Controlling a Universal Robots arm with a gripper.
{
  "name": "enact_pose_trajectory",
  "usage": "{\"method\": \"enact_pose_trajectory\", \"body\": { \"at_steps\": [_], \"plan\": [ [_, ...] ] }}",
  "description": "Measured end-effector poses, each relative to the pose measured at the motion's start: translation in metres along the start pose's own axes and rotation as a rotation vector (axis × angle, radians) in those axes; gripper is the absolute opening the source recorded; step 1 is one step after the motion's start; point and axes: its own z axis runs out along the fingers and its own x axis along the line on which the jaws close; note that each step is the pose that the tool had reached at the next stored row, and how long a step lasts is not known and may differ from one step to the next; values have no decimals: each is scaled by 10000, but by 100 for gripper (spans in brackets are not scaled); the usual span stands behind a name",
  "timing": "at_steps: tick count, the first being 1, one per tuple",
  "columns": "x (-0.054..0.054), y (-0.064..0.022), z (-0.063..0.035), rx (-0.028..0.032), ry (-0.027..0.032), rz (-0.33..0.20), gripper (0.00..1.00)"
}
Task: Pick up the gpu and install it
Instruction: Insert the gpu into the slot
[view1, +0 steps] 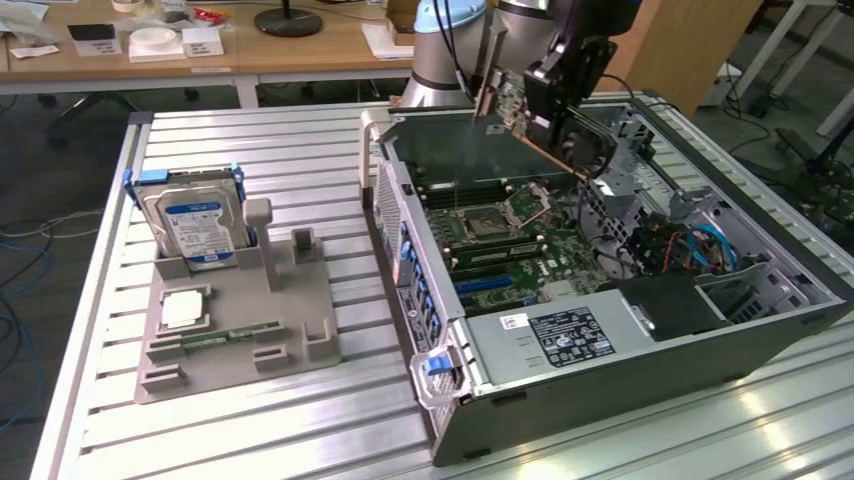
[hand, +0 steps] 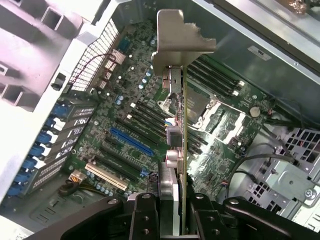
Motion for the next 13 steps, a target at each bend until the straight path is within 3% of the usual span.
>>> {"method": "enact_pose_trajectory", "body": {
  "at_steps": [13],
  "plan": [
    [0,-1,0,-16,-17,-1309,28]
  ]
}}
